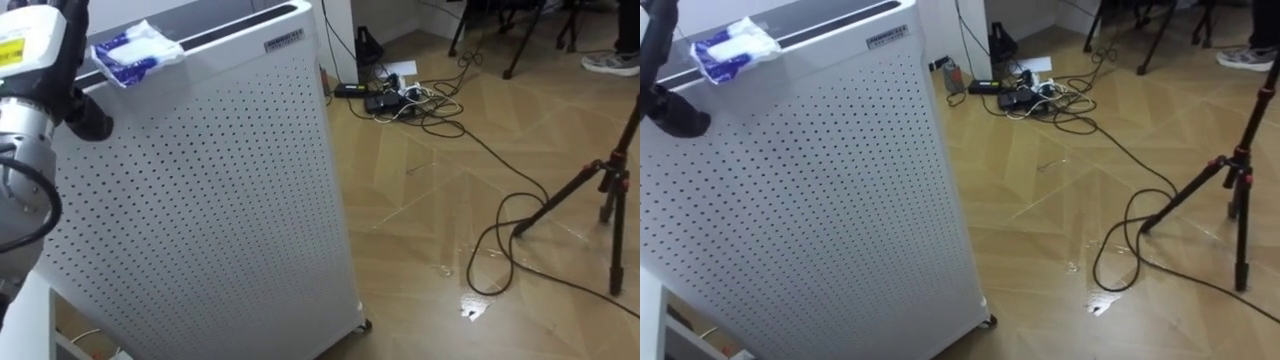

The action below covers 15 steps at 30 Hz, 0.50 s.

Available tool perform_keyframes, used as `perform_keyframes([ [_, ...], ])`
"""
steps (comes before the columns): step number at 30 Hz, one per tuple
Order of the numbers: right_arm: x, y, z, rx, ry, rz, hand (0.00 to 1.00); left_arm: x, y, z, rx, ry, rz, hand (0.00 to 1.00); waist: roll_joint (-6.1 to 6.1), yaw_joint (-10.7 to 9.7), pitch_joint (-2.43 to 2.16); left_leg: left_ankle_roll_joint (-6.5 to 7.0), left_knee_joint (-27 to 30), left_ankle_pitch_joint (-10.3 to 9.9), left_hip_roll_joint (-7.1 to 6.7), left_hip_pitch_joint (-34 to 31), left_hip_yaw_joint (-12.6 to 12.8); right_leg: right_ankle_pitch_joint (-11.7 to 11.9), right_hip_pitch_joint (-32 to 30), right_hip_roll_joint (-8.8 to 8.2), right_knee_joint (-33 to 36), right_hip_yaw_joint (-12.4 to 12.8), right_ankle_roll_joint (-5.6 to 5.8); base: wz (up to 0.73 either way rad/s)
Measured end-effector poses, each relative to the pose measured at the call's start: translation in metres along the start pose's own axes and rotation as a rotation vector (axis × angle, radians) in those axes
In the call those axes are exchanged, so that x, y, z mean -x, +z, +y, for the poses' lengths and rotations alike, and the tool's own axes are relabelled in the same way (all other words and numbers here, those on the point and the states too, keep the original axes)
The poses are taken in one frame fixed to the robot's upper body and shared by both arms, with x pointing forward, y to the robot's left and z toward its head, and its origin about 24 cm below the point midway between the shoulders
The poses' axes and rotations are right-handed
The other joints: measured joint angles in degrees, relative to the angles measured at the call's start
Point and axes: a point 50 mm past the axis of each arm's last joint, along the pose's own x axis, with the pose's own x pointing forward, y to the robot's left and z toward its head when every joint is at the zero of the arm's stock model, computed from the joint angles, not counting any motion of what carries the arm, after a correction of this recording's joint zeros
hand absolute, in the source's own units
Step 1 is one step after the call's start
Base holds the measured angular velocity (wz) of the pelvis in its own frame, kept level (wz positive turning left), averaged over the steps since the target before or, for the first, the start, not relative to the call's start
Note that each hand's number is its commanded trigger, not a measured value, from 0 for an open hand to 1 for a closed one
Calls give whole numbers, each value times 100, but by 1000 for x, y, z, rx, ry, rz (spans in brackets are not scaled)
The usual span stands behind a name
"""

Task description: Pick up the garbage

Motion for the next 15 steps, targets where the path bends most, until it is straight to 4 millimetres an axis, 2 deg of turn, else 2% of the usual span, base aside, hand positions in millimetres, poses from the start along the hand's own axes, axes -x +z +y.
perform_keyframes([
  [1, 0, 1, 0, 0, 0, -3, 100, 0, 0, 0, -1, -2, -1, 18, 0, -19, -1, 2, 8, -1, -1, -23, 3, 3, -21, 0, 4, 4, 4, 0],
  [2, 0, 1, 0, -2, 2, -5, 100, 0, 1, -2, -4, -8, -6, 33, -1, -51, 0, 5, 15, -2, -3, -46, 10, 9, -40, 0, 4, 30, 13, -4],
  [3, 0, 1, 0, -4, 6, -4, 100, 1, 3, -4, -9, -21, -14, 58, 0, -67, -1, 10, 21, -7, -4, -47, 23, 12, -40, -1, 6, 47, 18, -5],
  [4, 0, 1, 1, -5, 9, -4, 100, 1, 4, -6, -12, -28, -17, 61, 0, -80, -1, 11, 23, -11, -4, -46, 31, 13, -40, -1, 6, 52, 18, -4],
  [5, 0, 2, 1, -7, 13, -6, 100, 1, 5, -8, -16, -44, -21, 78, 1, -107, -1, 12, 43, -23, -2, -56, 41, 13, -39, -6, 6, 39, 18, 0],
  [7, -1, 2, 1, -8, 20, -9, 100, 1, 4, -11, -16, -83, -17, 100, 1, -180, -1, 11, 99, -28, 3, -84, 64, 13, -38, -17, 6, 14, 18, 0],
  [9, 0, 2, 0, -11, 22, -9, 100, 1, 3, -12, -17, -96, -9, 100, 20, -199, -8, 7, 110, -37, 11, -87, 116, 13, -39, -20, 5, 8, 19, 0],
  [12, 0, 1, 0, -13, 24, 5, 100, -3, 7, -8, -4, -109, -16, 100, 82, -175, -40, 20, 101, -92, 28, -18, 121, 12, 24, -12, 5, -42, 19, 3],
  [14, -1, 1, 2, -16, 28, 7, 100, -6, 5, -8, -3, -130, 3, 100, 90, -188, -8, 25, 57, -96, 23, 75, 144, 11, 87, -13, 11, -18, 21, -6],
  [15, -1, 1, 2, -16, 28, 10, 100, -7, 4, -9, -2, -133, 15, 100, 103, -200, -8, 25, 60, -96, 21, 84, 152, 11, 97, -13, 13, -14, 21, -9],
])
